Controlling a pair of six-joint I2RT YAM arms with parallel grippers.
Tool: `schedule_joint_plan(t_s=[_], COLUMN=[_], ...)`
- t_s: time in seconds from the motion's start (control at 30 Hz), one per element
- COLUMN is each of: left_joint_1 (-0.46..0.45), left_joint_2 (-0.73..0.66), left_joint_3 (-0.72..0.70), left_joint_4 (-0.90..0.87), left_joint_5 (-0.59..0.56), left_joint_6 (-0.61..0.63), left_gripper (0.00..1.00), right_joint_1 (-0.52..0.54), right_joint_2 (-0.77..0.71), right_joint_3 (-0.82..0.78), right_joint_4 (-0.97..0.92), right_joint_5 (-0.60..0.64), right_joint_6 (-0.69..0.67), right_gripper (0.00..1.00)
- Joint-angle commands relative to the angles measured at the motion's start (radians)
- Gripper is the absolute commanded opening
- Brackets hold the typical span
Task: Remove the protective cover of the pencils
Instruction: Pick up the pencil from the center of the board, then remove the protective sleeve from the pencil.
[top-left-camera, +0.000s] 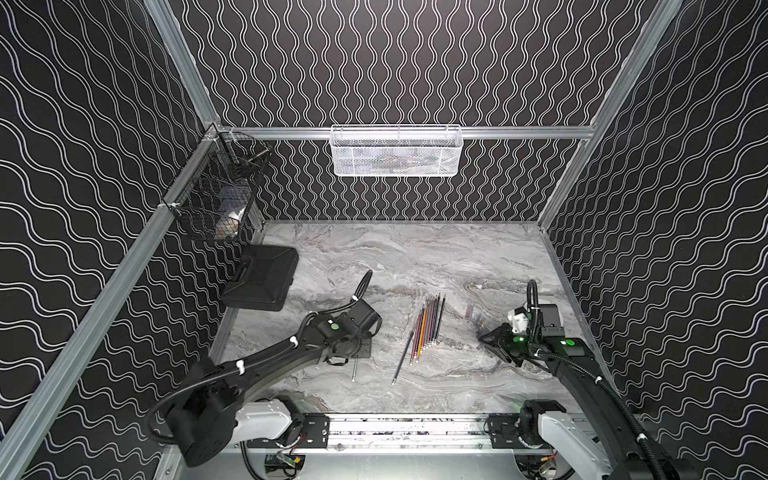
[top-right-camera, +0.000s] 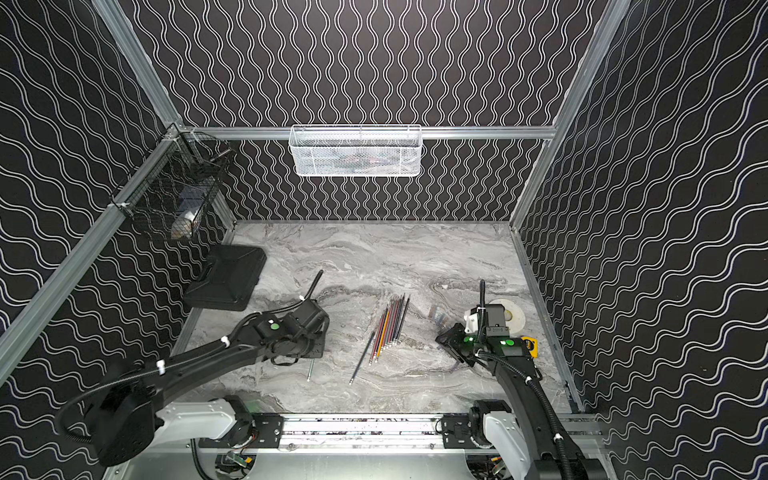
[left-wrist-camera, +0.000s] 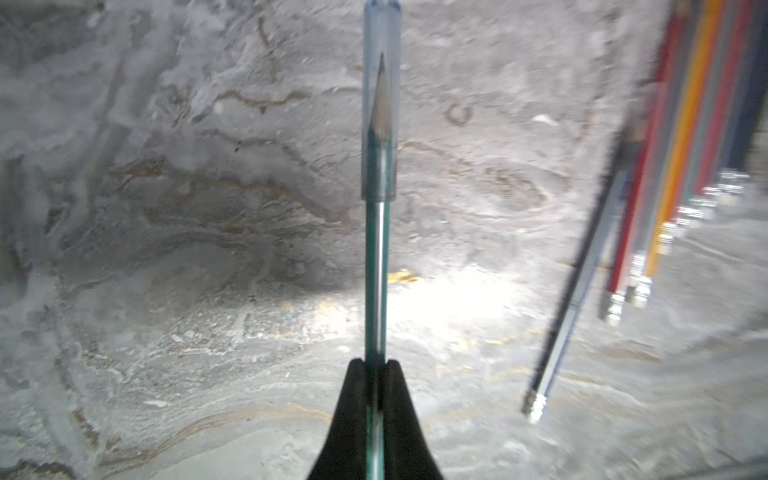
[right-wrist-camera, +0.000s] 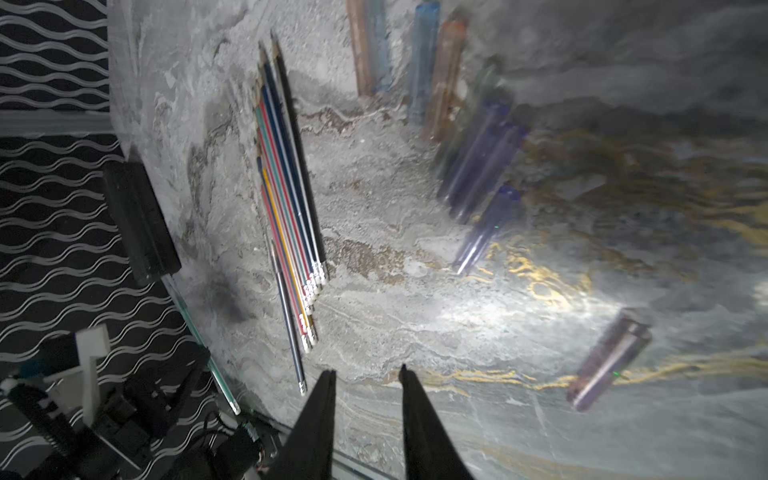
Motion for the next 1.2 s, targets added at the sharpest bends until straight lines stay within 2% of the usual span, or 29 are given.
schedule_joint_plan(t_s=[0.0, 0.1, 0.17, 0.27, 0.33, 0.57, 1.03, 1.1, 1.17], left_joint_1=[-0.041, -0.166, -0.255, -0.292, -0.301, -0.321, -0.337, -0.338, -0.339], left_joint_2=[-0.044, -0.026, -0.012, -0.001, 0.008, 0.008, 0.022, 0.024, 0.026], left_joint_3=[0.042, 0.117, 0.147, 0.154, 0.157, 0.157, 0.168, 0.168, 0.168], left_joint_4=[0.077, 0.092, 0.128, 0.177, 0.188, 0.208, 0.220, 0.218, 0.218], left_joint_5=[0.161, 0.169, 0.161, 0.178, 0.185, 0.195, 0.212, 0.212, 0.213], left_joint_6=[0.094, 0.145, 0.170, 0.160, 0.160, 0.153, 0.156, 0.156, 0.158], left_gripper=[0.00, 0.00, 0.00, 0.00, 0.00, 0.00, 0.00, 0.00, 0.00], right_joint_1=[0.029, 0.125, 0.232, 0.343, 0.375, 0.399, 0.469, 0.476, 0.482], right_joint_2=[0.013, -0.019, -0.024, -0.007, -0.011, 0.032, 0.142, 0.151, 0.150], right_joint_3=[0.006, 0.033, 0.056, 0.090, 0.100, 0.118, 0.137, 0.136, 0.128], right_joint_4=[0.102, 0.160, 0.220, 0.259, 0.283, 0.357, 0.477, 0.495, 0.525], right_joint_5=[-0.218, -0.276, -0.284, -0.228, -0.191, -0.219, -0.188, -0.185, -0.187], right_joint_6=[-0.073, -0.059, -0.026, 0.014, 0.037, 0.083, 0.156, 0.172, 0.199], right_gripper=[0.28, 0.29, 0.30, 0.30, 0.30, 0.30, 0.31, 0.28, 0.13])
